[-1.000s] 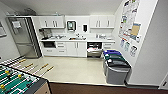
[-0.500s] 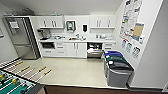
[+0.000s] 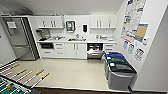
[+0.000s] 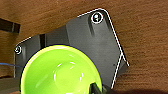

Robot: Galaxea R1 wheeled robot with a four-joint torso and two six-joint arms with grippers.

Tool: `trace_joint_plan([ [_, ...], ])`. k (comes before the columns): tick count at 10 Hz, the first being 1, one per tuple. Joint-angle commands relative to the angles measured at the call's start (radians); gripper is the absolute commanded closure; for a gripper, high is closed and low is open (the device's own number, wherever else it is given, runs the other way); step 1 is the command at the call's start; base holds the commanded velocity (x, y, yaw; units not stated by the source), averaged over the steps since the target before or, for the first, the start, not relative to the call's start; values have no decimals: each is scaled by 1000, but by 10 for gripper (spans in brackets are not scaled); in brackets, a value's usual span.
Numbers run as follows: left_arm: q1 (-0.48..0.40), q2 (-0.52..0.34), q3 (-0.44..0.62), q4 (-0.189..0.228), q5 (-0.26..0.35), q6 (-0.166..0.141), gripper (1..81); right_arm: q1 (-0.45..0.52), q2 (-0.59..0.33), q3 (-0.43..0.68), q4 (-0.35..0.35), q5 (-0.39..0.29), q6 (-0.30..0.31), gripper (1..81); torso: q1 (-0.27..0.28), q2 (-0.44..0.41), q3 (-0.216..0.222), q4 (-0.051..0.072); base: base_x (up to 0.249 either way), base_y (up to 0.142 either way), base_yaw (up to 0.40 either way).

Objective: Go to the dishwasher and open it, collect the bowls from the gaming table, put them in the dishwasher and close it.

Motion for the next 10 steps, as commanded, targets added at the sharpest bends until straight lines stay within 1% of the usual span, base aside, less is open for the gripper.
trace_joint_plan([
  [1,-52,4,-1,11,53,0,811,45,-12,-2,-4,-39,-2,811,0,0,0,0,163,0,0],
  [10,-52,4,-1,12,53,0,811,42,-13,-5,-3,-39,0,811,0,0,0,0,163,-71,0],
])
